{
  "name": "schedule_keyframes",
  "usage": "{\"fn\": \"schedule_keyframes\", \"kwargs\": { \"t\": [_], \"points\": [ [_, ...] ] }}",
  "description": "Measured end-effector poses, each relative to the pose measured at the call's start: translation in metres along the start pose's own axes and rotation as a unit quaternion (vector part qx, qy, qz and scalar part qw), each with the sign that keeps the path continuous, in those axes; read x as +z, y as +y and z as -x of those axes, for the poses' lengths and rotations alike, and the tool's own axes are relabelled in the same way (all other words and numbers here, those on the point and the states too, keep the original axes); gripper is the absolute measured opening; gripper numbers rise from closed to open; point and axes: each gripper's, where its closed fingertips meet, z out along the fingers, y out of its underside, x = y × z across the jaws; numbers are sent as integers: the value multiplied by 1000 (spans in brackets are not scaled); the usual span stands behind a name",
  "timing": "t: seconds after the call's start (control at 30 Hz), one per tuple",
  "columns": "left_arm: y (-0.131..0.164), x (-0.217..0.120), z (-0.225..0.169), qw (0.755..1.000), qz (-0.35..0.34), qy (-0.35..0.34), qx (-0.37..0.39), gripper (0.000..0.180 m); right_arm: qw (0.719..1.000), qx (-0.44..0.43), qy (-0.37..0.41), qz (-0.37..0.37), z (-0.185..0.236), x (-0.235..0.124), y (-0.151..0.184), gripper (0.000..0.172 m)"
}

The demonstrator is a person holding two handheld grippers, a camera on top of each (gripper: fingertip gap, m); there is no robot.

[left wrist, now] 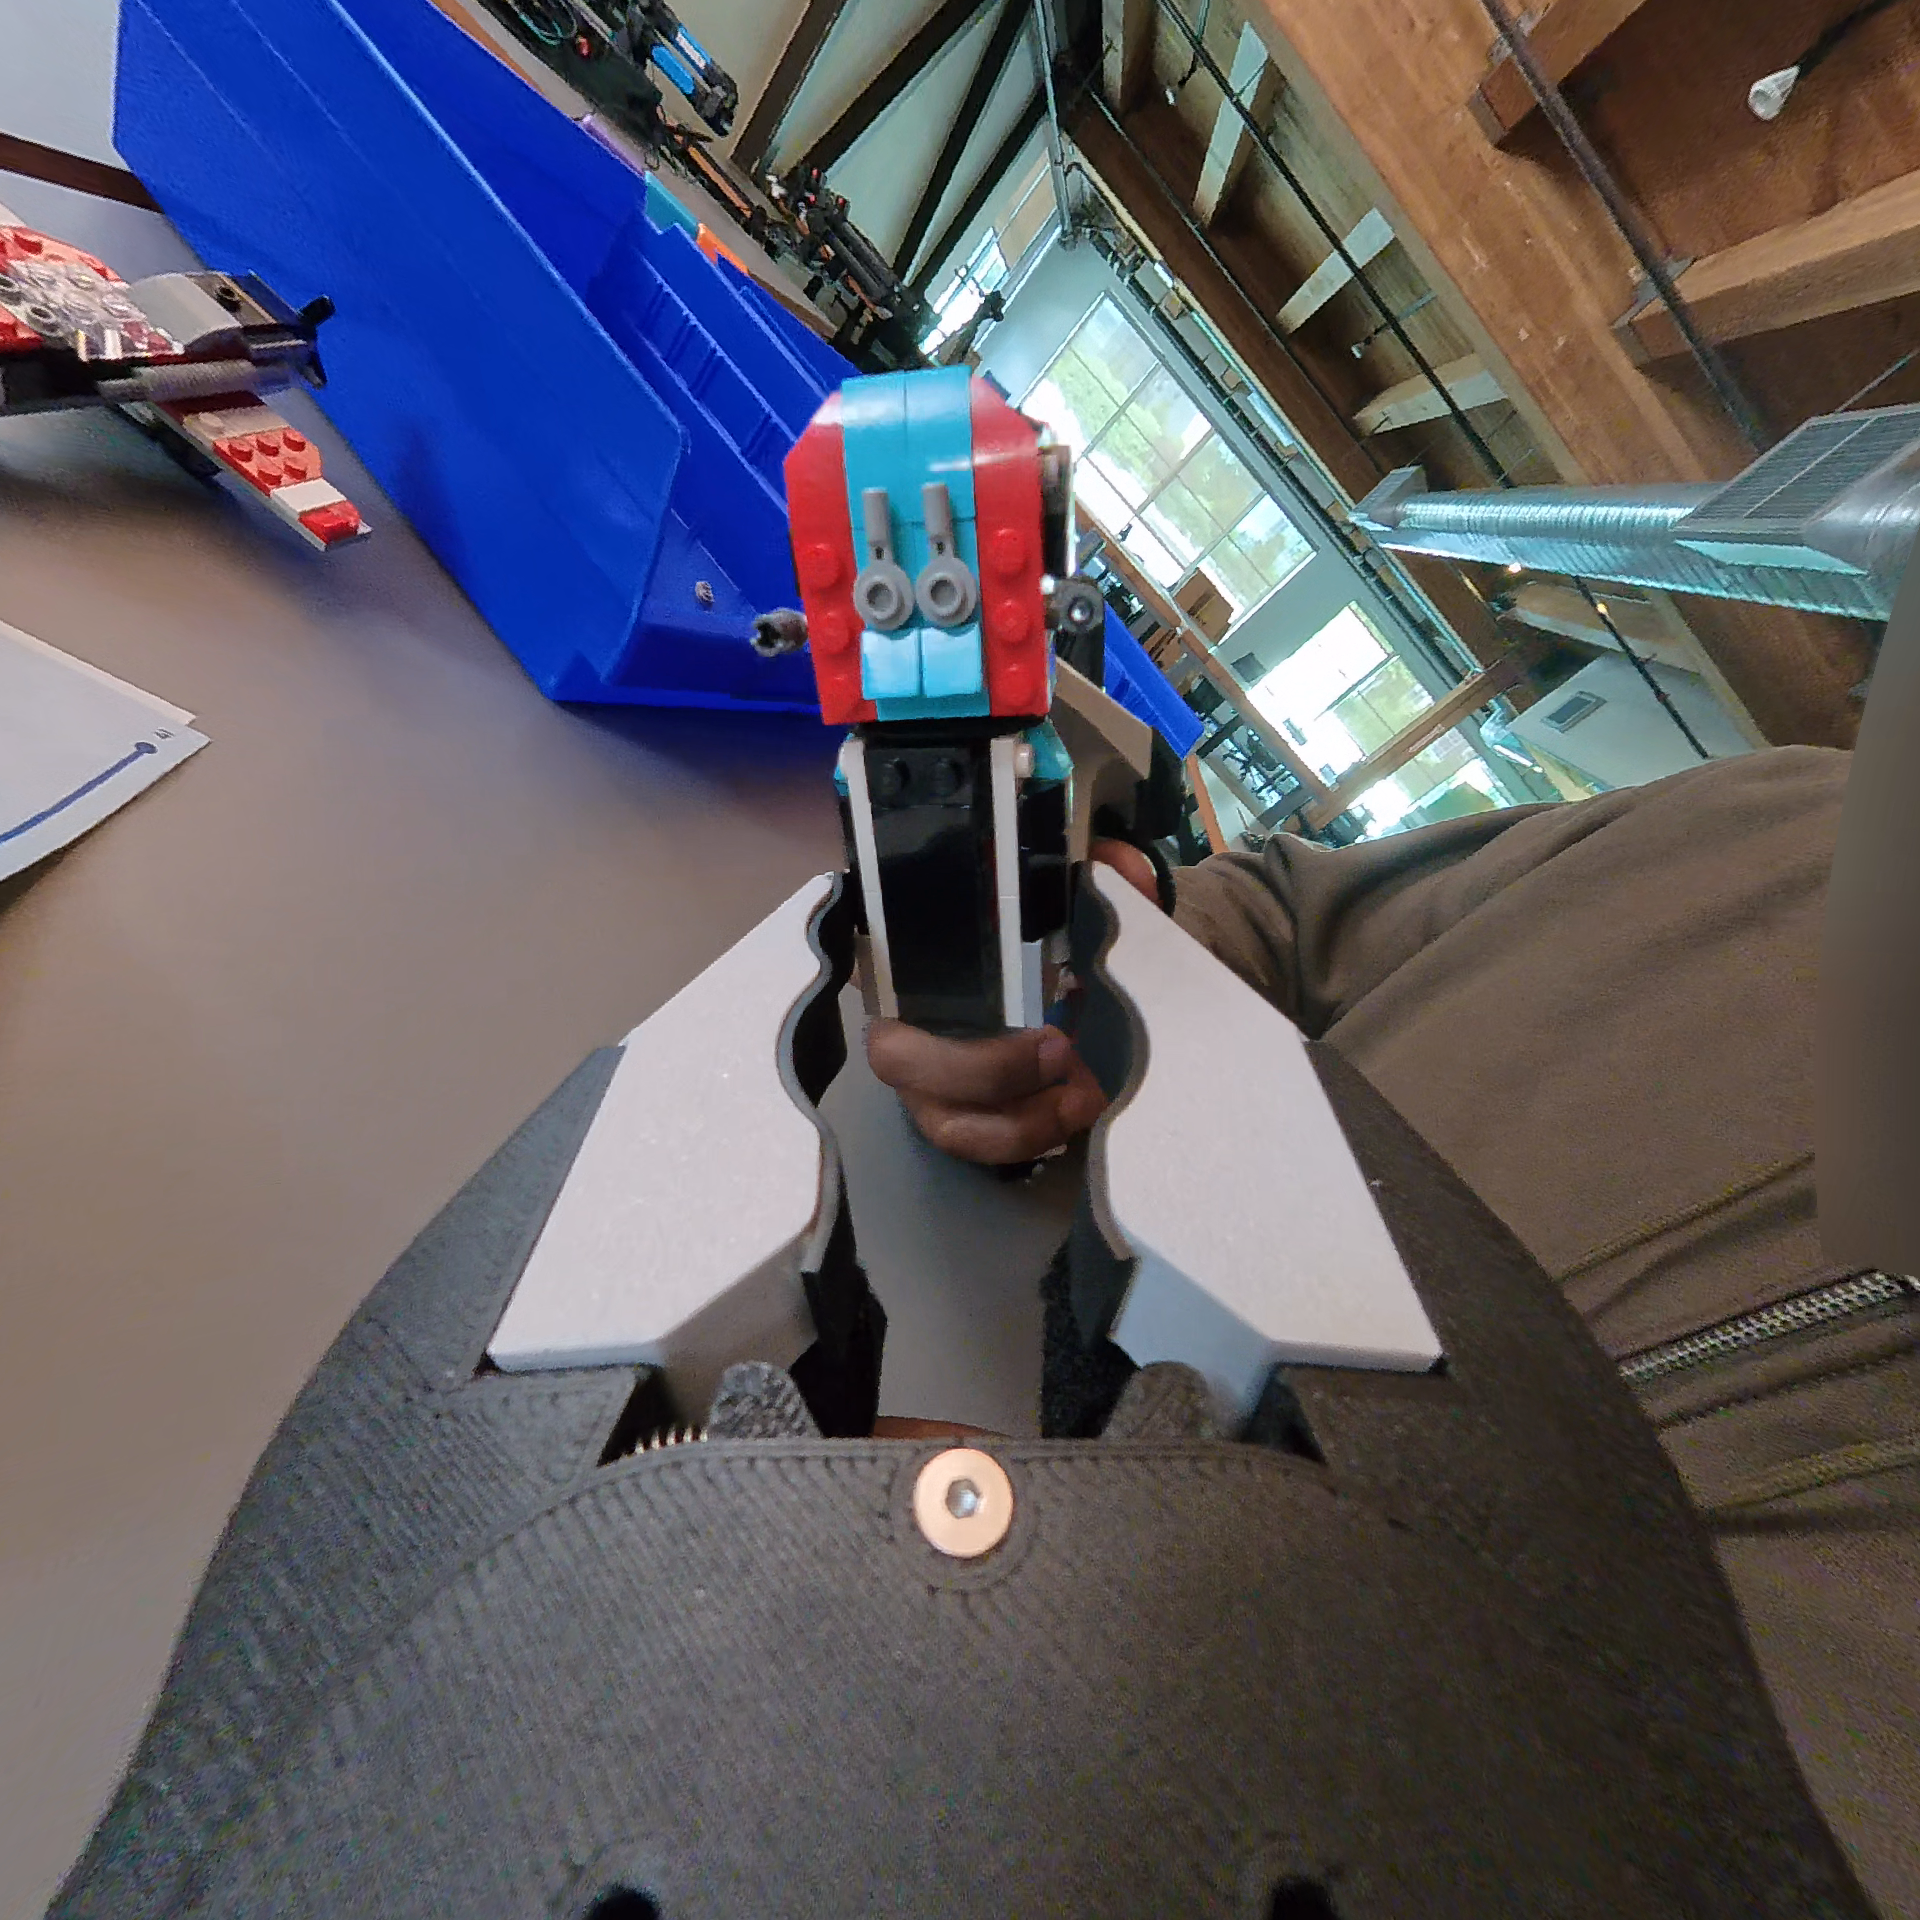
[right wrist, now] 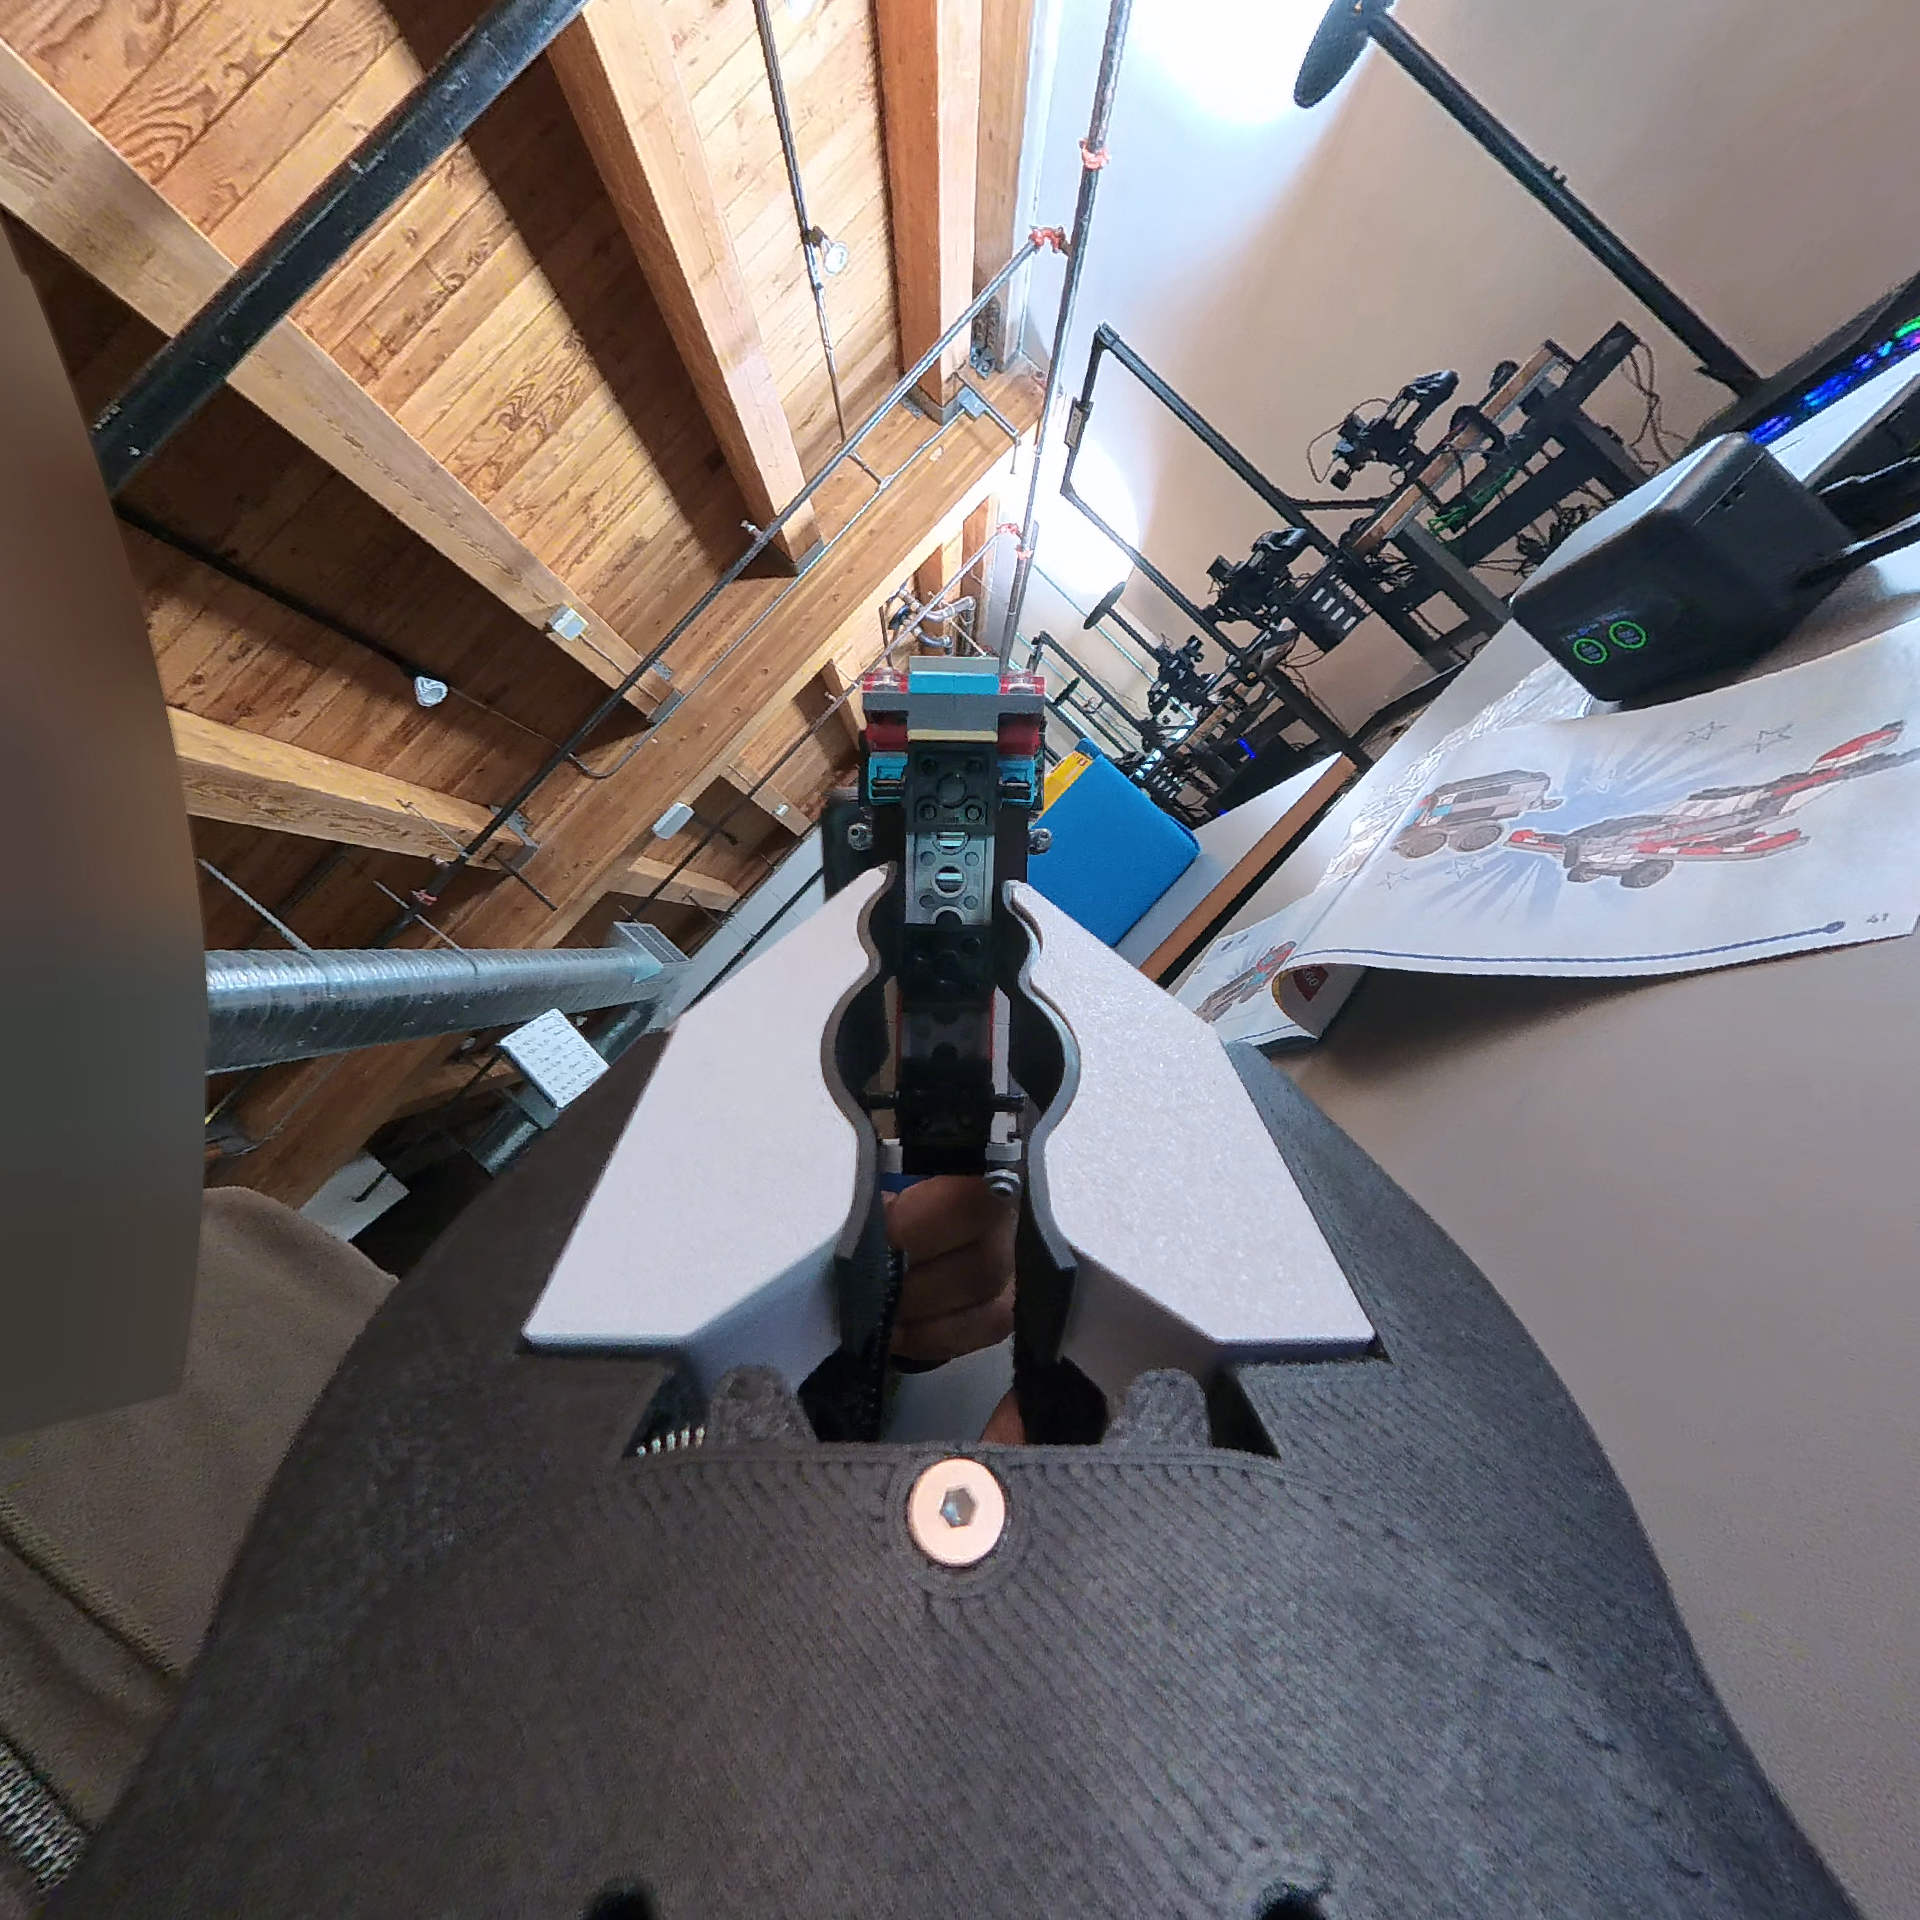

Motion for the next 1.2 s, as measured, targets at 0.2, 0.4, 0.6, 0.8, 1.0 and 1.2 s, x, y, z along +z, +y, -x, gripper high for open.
{"fn": "schedule_keyframes", "kwargs": {
  "t": [0.2,0.4,0.6,0.8,1.0,1.2],
  "points": [
    [1,1,2,1000,0,2,-26,42,1000,3,10,4,-3,1,1,16],
    [2,1,8,999,2,-17,-30,42,1000,1,26,9,-7,1,2,16],
    [2,3,9,999,-5,-14,-49,42,999,3,32,9,-9,1,3,16],
    [0,4,10,996,-23,4,-88,43,999,4,36,9,-10,1,3,16],
    [-1,5,12,995,-30,-5,-91,43,999,5,42,8,-12,1,3,16],
    [-2,3,13,994,-37,-7,-107,43,999,6,45,8,-13,1,3,16]
  ]
}}
